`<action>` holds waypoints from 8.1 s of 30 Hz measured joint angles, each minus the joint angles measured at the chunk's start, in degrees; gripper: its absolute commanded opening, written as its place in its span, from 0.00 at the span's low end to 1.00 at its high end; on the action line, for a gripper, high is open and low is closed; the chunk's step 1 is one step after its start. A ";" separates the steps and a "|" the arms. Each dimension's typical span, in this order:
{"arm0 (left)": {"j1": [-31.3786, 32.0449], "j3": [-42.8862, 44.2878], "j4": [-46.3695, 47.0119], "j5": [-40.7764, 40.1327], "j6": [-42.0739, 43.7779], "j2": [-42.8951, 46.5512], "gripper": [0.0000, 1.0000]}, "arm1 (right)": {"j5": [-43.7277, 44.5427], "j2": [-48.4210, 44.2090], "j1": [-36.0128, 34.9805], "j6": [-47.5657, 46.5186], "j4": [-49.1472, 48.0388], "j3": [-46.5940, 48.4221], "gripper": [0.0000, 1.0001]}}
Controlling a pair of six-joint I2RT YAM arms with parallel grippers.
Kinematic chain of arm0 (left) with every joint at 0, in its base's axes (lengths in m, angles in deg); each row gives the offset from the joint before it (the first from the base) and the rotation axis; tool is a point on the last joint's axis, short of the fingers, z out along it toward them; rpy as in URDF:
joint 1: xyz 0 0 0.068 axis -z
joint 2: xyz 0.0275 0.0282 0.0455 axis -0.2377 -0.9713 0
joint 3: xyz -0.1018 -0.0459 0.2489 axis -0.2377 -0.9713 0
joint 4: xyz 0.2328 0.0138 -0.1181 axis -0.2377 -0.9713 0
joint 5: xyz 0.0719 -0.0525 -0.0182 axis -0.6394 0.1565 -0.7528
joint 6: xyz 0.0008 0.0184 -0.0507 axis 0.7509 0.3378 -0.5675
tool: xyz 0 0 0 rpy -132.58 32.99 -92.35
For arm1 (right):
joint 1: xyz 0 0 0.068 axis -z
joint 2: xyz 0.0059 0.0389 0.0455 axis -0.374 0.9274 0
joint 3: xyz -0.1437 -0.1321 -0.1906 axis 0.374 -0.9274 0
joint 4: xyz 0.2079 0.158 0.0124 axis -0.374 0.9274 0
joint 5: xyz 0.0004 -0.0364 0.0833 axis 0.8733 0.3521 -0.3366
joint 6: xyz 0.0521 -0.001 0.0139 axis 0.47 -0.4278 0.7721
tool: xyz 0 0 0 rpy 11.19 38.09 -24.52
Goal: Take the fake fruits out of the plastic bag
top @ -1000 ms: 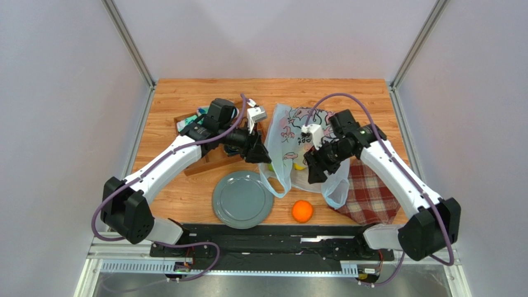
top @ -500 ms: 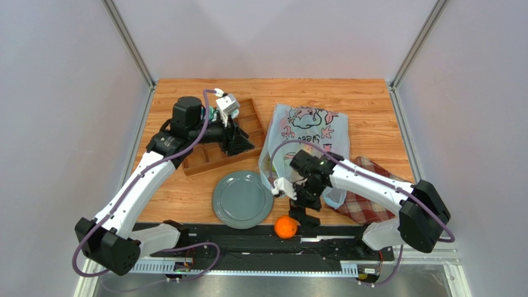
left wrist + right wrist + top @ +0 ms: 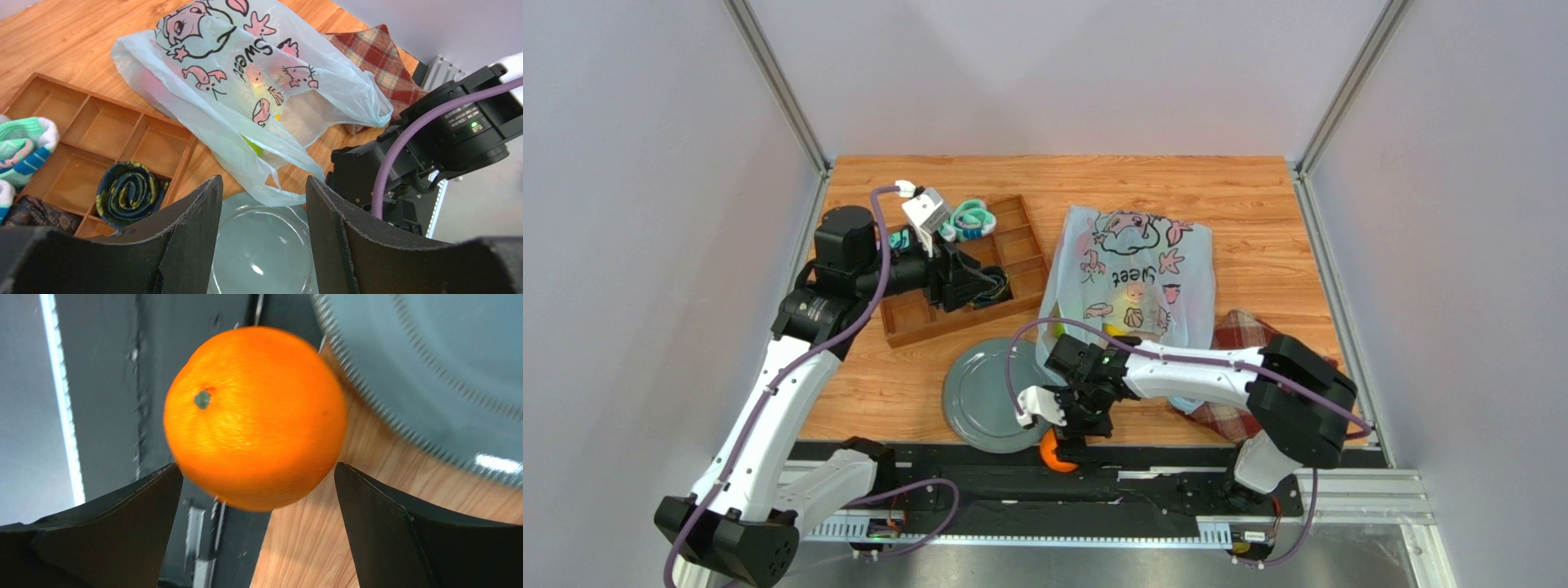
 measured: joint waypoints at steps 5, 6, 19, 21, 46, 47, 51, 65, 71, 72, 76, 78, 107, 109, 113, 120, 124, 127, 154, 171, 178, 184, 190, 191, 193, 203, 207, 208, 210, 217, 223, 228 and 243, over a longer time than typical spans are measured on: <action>-0.92 -0.63 -0.15 0.33 -0.17 1.11 0.61 | -0.39 2.93 -2.43 0.76 -3.58 2.62 1.00; -1.01 -0.76 -0.11 0.39 -0.22 1.20 0.61 | -0.57 3.08 -3.13 0.96 -4.11 3.10 1.00; -2.40 -2.21 0.04 0.48 -1.05 1.81 0.61 | 0.07 3.45 -5.33 4.28 -2.29 8.00 0.48; -2.40 -2.23 0.02 0.46 -1.05 1.90 0.60 | 0.66 3.04 -4.70 2.99 -0.79 10.45 0.47; -10.69 -2.19 2.05 -2.32 -4.83 2.93 0.60 | -15.72 32.37 3.10 9.75 -4.68 47.95 0.71; -10.71 -2.19 2.19 -2.34 -4.87 2.93 0.60 | -15.78 32.76 3.10 10.23 -4.92 47.95 0.71; -11.02 -2.19 2.34 -2.43 -4.98 2.93 0.60 | -15.80 34.93 3.10 11.82 -5.62 47.93 1.00; -11.28 2.10 3.78 0.70 -6.38 3.17 0.59 | -12.00 22.71 9.73 12.31 7.45 47.12 1.00; -2.62 -4.90 5.99 1.11 -6.71 6.12 0.59 | -6.91 -3.45 26.95 16.46 9.99 34.10 1.00; 0.20 -6.91 6.51 0.70 -7.37 5.90 0.59 | -5.68 -7.02 30.60 18.10 10.60 30.62 1.00; 12.61 -10.19 7.21 -4.24 -9.31 -1.33 0.60 | -5.07 -11.47 44.74 23.47 13.25 21.29 1.00; 17.70 -9.90 8.35 -6.86 -11.21 -7.26 0.60 | -5.22 -11.32 48.63 25.03 14.25 18.69 0.95; 30.36 0.09 -1.66 -29.00 -25.68 -29.92 0.61 | -15.15 -22.36 50.03 36.17 8.39 6.62 0.84; 30.86 0.13 -0.81 -28.04 -25.68 -32.48 0.61 | -15.17 -22.08 50.03 36.72 7.96 6.62 0.84; 31.17 0.63 0.61 -27.56 -25.97 -38.21 0.36 | -15.10 -21.84 50.03 37.59 6.91 6.49 0.84; 30.05 4.76 3.61 -24.00 -26.95 -42.84 0.00 | -13.53 -21.46 47.69 35.43 5.79 3.74 0.77; 27.08 5.14 6.80 -19.50 -26.95 -39.56 0.00 | -9.88 -19.28 39.80 29.66 4.98 3.67 0.70; 23.23 5.05 7.76 -16.81 -26.40 -35.26 0.00 | -7.72 -15.80 36.57 28.35 4.26 4.90 0.63; 7.58 -2.34 15.85 -4.70 -29.14 -25.81 0.00 | 17.05 20.55 29.97 33.66 -3.41 34.84 1.00; 6.34 2.95 22.40 0.66 -34.01 -33.59 0.00 | 2.43 2.54 26.69 27.67 1.84 26.03 0.67; 5.81 3.02 23.91 1.77 -35.43 -33.57 0.00 | 0.20 5.79 25.18 27.28 2.16 24.39 0.62; 4.94 2.58 23.69 1.70 -35.60 -33.40 0.00 | 1.46 10.93 28.65 28.09 2.08 27.39 0.65; 4.83 2.36 24.13 2.43 -35.74 -33.09 0.00 | 2.29 13.00 32.72 28.72 1.90 28.85 0.80; 4.83 2.36 24.13 2.58 -35.74 -33.09 0.00 | 2.51 13.49 32.83 28.87 1.73 28.87 0.83; 4.83 2.36 24.20 2.84 -35.74 -33.09 0.00 | 3.04 14.51 32.70 29.38 1.42 28.98 0.91; 4.83 2.36 24.90 3.74 -35.87 -33.09 0.00 | 9.29 23.12 32.24 32.54 0.55 38.12 1.00; 4.83 2.36 25.24 3.89 -36.00 -33.09 0.00 | 10.08 25.68 32.20 33.62 0.26 41.29 0.99; 4.83 2.36 25.27 3.91 -36.02 -33.09 0.00 | 10.51 26.16 32.15 33.68 0.22 41.75 0.97; 4.83 2.36 25.27 3.91 -36.02 -33.11 0.00 | 11.85 27.58 32.02 33.77 -0.17 42.27 0.93; 4.83 2.36 25.44 3.85 -36.06 -33.77 0.00 | 16.39 28.17 31.26 31.34 1.14 42.10 0.77; 4.83 2.36 28.35 3.80 -37.66 -35.65 0.00 | 17.57 19.30 30.80 28.61 4.15 37.59 0.69; 4.79 2.36 29.86 3.48 -38.80 -37.24 0.00 | 16.24 8.92 29.73 26.56 7.37 35.85 0.70; 0.63 8.59 30.16 3.91 -38.53 -42.66 0.00 | -4.94 -1.86 20.85 14.40 10.08 34.18 0.67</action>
